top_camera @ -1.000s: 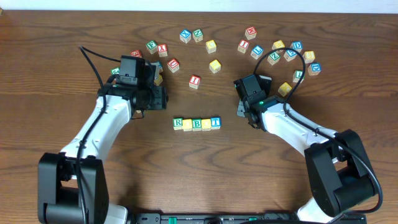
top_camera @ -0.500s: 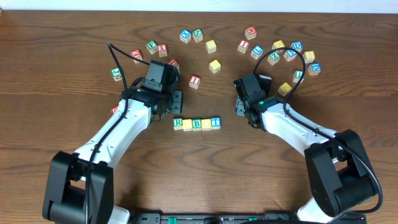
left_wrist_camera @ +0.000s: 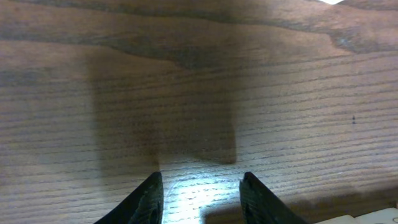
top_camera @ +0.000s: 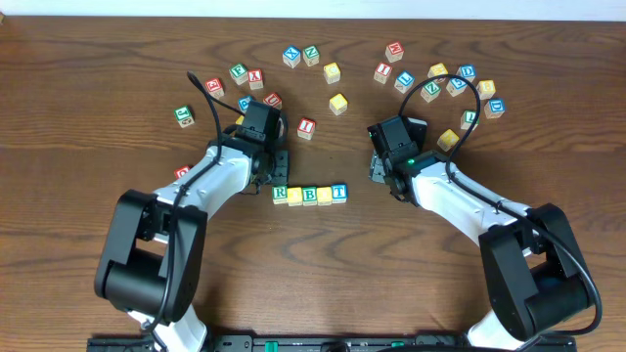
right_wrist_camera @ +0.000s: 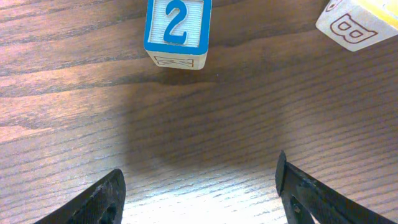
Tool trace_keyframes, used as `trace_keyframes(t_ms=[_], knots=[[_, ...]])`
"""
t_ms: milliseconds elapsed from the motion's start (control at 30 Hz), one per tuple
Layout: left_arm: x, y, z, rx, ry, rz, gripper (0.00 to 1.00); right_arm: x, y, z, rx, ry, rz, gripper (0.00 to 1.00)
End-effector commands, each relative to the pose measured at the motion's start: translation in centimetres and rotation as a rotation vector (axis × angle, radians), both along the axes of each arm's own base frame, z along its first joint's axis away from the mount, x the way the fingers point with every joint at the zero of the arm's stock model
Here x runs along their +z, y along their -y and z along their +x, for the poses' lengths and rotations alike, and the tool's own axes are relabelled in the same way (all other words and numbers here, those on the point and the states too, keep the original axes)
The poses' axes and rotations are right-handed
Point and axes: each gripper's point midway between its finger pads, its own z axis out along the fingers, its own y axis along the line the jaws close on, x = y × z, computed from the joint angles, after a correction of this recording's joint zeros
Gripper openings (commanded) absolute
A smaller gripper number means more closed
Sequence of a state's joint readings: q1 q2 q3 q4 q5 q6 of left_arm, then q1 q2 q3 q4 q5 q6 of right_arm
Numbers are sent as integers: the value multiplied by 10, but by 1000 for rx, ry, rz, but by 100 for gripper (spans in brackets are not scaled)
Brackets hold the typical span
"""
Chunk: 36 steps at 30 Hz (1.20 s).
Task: Spell out ROBOT
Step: 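Swing the left gripper down toward the left end of the row, then lower the left gripper beside the green R block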
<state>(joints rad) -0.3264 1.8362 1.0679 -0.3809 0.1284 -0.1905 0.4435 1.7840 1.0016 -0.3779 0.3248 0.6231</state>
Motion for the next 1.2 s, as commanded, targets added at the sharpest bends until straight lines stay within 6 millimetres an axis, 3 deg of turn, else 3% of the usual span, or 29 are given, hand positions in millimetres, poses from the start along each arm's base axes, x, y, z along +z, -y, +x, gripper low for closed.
trace_keyframes(t_ms=[0, 700, 1167], knots=[[2, 2, 0, 11, 2, -16, 36, 16, 0, 8, 0, 44, 3, 73], [-3, -1, -16, 59, -79, -17, 32, 16, 0, 8, 0, 43, 3, 73], [-5, 13, -30, 14, -106, -4, 31, 16, 0, 8, 0, 43, 3, 73]])
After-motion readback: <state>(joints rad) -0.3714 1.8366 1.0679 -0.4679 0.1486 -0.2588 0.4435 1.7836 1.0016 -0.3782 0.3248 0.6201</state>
